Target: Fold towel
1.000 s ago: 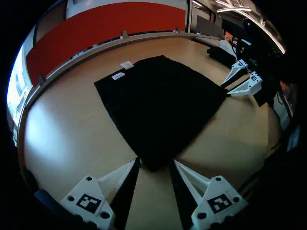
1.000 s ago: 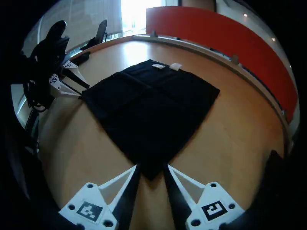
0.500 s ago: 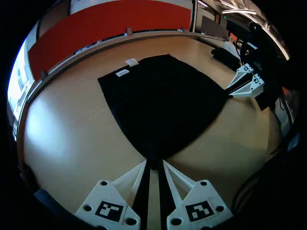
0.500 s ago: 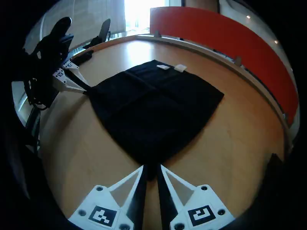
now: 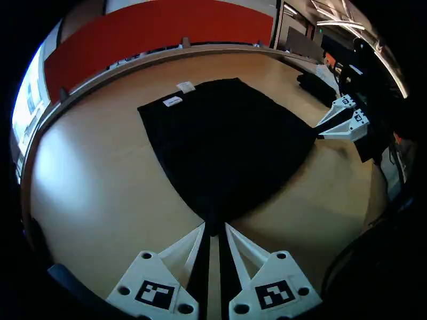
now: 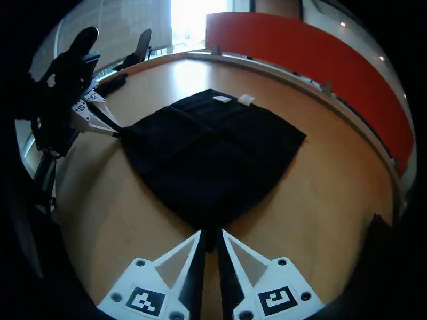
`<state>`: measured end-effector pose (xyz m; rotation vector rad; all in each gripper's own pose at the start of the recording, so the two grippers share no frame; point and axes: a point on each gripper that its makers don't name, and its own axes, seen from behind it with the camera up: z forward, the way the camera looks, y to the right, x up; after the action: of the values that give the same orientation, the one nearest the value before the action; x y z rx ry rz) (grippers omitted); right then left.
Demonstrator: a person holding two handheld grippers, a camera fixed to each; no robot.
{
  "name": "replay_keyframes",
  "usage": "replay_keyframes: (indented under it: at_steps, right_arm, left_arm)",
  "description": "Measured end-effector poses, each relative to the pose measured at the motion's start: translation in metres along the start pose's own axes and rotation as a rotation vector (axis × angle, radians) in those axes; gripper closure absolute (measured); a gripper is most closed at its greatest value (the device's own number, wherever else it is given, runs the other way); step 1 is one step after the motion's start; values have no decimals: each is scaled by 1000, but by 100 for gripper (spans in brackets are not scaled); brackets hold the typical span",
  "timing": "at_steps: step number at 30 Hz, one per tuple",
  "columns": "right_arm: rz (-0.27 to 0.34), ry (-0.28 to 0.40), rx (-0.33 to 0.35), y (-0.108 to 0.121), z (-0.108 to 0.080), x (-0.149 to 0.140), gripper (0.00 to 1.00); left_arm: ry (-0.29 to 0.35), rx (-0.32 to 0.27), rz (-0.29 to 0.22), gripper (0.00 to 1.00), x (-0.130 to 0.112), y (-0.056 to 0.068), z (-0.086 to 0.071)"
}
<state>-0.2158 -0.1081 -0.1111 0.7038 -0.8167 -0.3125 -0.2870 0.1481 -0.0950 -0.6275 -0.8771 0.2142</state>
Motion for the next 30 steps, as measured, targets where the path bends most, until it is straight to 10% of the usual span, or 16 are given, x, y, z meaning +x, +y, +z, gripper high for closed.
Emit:
replay_keyframes:
  at_steps: [13, 30]
  right_arm:
    - [11, 108, -25, 9, -34, 47, 87]
    - [11, 164, -24, 8, -81, 79, 87]
  left_arm:
    - [73, 20, -116, 90, 39, -2, -38]
    - [77, 16, -147, 90, 62, 13, -82]
